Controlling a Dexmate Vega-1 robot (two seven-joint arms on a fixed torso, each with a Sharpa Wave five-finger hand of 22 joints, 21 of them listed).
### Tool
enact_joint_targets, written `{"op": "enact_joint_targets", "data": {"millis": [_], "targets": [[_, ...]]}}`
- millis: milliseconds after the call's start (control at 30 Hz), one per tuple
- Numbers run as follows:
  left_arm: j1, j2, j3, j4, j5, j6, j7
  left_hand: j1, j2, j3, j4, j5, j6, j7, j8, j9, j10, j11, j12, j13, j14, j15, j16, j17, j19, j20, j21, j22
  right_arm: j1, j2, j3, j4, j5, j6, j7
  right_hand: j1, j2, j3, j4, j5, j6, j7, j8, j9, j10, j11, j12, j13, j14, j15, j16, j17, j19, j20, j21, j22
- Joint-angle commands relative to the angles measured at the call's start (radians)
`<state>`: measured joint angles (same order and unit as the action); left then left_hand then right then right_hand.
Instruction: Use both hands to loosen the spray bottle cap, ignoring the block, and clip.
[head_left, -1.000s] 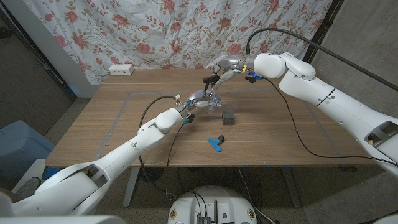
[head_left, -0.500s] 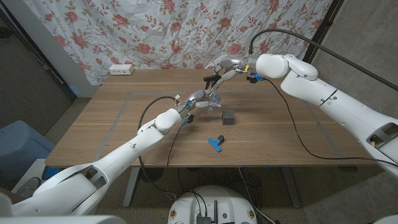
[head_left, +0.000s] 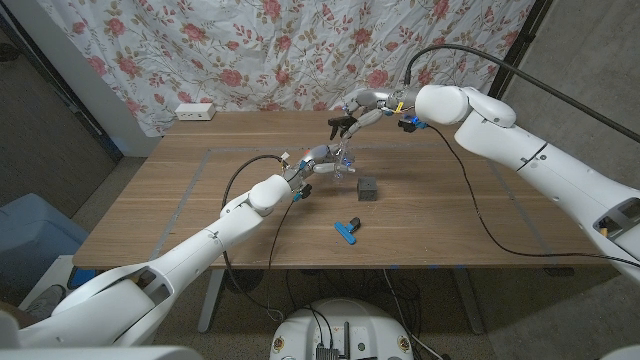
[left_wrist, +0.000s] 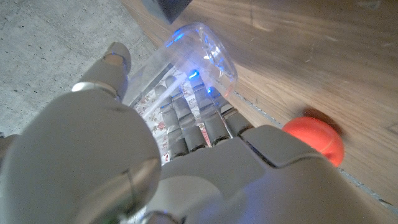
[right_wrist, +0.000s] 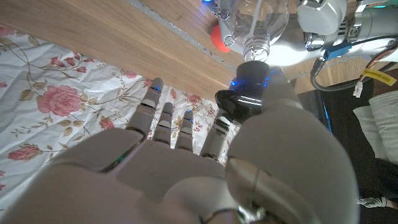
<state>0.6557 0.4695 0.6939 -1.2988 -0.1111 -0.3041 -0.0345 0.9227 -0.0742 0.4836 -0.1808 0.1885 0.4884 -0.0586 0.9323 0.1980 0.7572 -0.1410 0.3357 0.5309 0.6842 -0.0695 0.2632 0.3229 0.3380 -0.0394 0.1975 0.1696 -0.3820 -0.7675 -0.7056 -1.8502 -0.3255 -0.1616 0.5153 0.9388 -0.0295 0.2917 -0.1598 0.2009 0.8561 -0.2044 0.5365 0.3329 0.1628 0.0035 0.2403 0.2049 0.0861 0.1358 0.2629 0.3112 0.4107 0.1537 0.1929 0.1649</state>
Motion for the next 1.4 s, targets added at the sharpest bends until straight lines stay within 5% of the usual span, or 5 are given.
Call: {"op": "enact_joint_targets", "data": {"millis": [33, 1400], "targets": [[-0.003, -0.008, 0.0, 0.015, 0.003, -0.019, 0.002, -0.174, 0.217, 0.012, 0.002, 0.003, 0.015, -0.002, 0.005, 0.002, 0.005, 0.0, -0.003, 0.006, -0.002, -0.099, 0.006, 0.004, 0.006, -0.032, -0.003, 0.002, 0.005, -0.013, 0.013, -0.013, 0.034, -0.013, -0.014, -0.004, 0.009, 0.007, -0.002, 0.004, 0.024, -0.017, 0.007, 0.009, 0.006, 0.004, -0.002, -0.001, 0.007, 0.0, 0.005, 0.0, 0.01, 0.002, 0.0, 0.003], [0.01, -0.007, -0.012, 0.023, -0.005, -0.032, 0.02, -0.146, 0.211, 0.012, -0.002, 0.002, 0.016, 0.008, 0.004, 0.004, 0.014, 0.009, 0.001, 0.015, -0.001, -0.094, 0.015, 0.013, 0.005, -0.031, -0.003, 0.003, 0.003, -0.072, 0.072, -0.066, 0.12, -0.074, -0.053, -0.004, 0.009, 0.01, 0.0, -0.001, 0.021, -0.016, 0.016, 0.017, 0.026, 0.007, -0.006, -0.001, 0.018, 0.004, 0.008, 0.001, 0.011, 0.012, -0.002, 0.003]]}}
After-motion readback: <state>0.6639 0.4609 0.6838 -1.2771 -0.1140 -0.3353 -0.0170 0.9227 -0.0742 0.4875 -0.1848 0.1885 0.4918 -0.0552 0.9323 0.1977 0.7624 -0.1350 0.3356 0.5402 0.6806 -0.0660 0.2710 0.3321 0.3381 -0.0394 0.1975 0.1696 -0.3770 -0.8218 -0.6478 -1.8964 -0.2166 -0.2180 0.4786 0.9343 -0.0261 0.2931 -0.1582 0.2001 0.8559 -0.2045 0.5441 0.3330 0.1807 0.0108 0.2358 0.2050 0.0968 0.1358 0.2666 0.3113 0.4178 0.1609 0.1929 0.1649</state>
